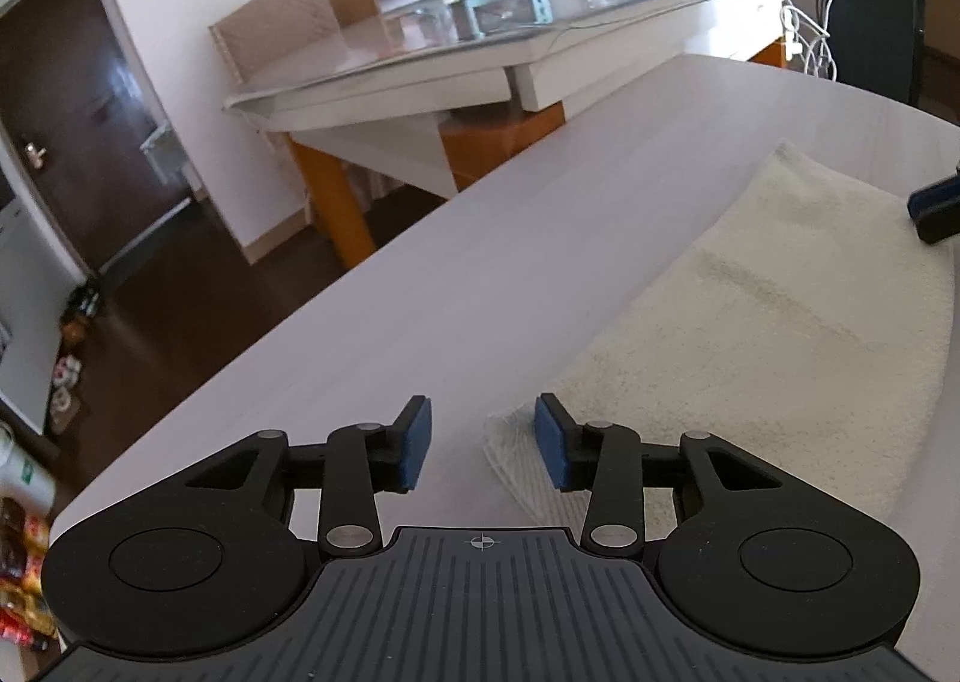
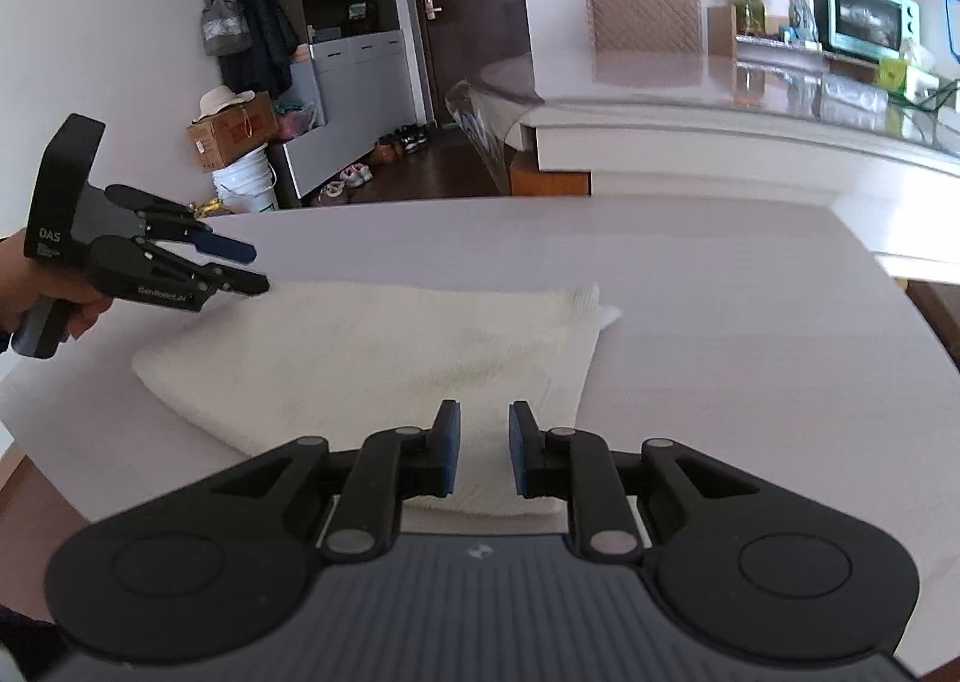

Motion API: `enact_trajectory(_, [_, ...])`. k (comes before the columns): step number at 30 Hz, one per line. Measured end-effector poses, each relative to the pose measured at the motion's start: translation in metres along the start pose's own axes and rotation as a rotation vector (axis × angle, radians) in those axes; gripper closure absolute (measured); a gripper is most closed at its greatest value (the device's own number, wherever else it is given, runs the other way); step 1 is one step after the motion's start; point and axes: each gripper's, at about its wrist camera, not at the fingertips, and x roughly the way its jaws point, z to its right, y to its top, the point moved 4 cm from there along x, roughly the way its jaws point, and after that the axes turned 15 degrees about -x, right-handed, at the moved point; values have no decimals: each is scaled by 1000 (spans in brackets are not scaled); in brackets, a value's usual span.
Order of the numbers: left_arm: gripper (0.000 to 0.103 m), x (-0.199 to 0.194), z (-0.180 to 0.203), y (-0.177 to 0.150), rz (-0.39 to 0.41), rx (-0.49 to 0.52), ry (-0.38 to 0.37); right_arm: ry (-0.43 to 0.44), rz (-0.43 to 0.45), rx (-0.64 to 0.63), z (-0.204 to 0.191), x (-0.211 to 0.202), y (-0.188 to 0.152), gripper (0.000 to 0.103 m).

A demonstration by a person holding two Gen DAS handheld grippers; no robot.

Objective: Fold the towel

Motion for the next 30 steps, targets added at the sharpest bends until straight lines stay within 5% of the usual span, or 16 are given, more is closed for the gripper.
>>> enact_trajectory(11, [61, -29, 16, -26, -6, -15, 27, -70, -42, -224, 6, 18, 5, 88])
enact_trajectory(23, [61, -71, 57, -56, -64, -74, -111, -85, -41, -378, 31, 71, 36, 81])
enact_trajectory(30, [58, -78, 54, -58, -74, -90, -188, -90, 15, -369, 17, 35, 38, 73])
